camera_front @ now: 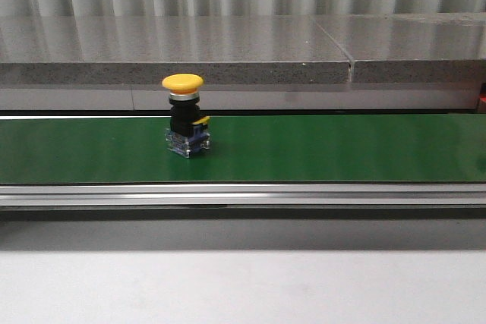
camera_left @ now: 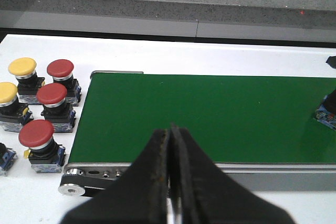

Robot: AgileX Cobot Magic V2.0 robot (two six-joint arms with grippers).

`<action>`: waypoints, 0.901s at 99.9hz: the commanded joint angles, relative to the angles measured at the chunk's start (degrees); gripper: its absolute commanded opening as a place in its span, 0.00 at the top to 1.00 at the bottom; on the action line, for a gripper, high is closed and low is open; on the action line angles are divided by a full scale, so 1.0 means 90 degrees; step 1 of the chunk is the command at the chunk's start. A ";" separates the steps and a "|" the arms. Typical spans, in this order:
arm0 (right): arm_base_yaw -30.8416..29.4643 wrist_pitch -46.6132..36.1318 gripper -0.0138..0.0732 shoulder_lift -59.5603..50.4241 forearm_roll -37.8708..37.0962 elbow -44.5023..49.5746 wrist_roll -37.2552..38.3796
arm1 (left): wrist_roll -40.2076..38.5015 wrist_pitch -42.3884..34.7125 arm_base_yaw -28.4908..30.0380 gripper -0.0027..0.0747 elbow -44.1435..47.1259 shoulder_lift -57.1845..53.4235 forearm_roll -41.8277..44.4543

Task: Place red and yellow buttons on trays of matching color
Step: 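Carry the red button into the red tray and open the right gripper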

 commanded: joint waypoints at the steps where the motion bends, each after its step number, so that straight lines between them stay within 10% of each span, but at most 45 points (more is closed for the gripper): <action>1: -0.0594 -0.0249 0.77 -0.0071 0.0015 -0.0354 -0.0037 | 0.0002 -0.0496 -0.0046 0.99 -0.0171 0.0030 0.0002; 30: -0.1727 -0.0880 0.77 0.0730 0.0015 -0.0711 -0.0037 | 0.0002 -0.0496 -0.0046 0.99 -0.0171 0.0030 0.0002; 90: -0.1844 -0.1512 0.76 0.1984 0.0015 -0.0849 -0.0037 | 0.0002 -0.0496 -0.0046 0.99 -0.0171 0.0030 0.0002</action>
